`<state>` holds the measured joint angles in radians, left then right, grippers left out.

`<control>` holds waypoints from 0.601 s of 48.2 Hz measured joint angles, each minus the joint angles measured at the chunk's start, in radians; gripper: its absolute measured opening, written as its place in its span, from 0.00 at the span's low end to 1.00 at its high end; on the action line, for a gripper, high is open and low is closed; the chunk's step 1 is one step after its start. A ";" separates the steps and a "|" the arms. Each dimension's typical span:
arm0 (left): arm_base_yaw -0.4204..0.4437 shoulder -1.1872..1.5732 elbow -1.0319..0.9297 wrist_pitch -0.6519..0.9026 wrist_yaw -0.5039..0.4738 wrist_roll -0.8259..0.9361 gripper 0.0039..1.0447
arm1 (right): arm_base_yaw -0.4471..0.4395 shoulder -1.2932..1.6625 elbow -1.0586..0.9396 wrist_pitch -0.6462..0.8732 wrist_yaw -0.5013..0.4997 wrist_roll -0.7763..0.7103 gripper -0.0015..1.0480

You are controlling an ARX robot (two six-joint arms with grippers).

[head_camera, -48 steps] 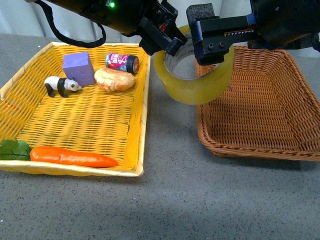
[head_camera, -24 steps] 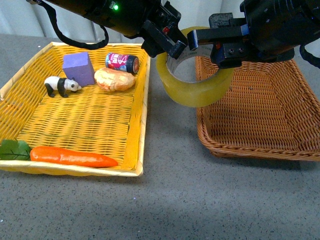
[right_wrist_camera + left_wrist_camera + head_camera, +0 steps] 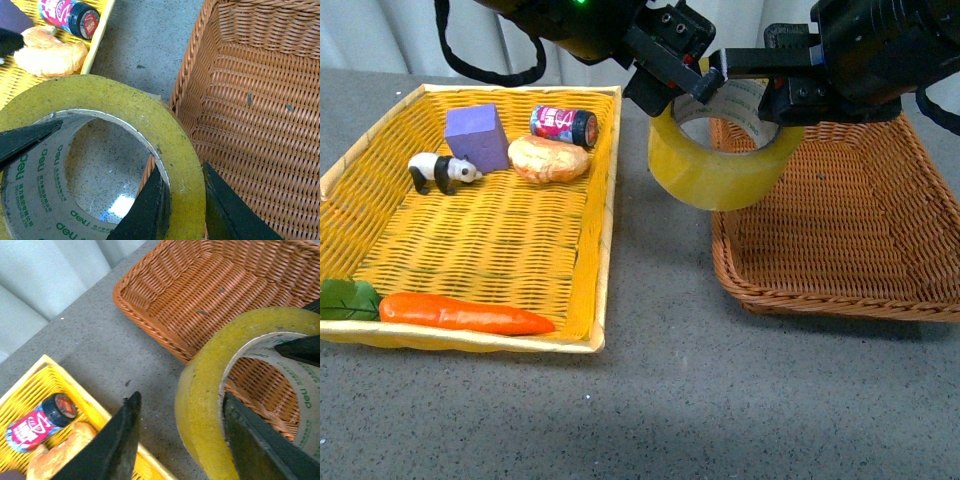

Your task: Move tape to another basket

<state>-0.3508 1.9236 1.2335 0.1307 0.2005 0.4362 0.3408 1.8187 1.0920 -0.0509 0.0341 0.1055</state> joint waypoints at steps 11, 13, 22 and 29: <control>0.004 -0.085 -0.040 -0.080 0.027 -0.010 0.78 | -0.049 0.064 0.012 0.003 0.031 -0.035 0.15; 0.004 -0.102 -0.048 -0.094 0.029 -0.003 0.83 | -0.062 0.079 0.012 0.003 0.036 -0.039 0.15; 0.005 -0.127 -0.093 -0.081 -0.011 0.007 0.93 | -0.112 0.119 0.034 0.006 0.043 -0.051 0.15; 0.014 -0.126 -0.117 0.007 -0.084 -0.014 0.94 | -0.146 0.154 0.074 0.008 0.051 -0.061 0.15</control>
<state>-0.3367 1.7977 1.1160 0.1375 0.1165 0.4221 0.1944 1.9728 1.1656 -0.0433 0.0856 0.0441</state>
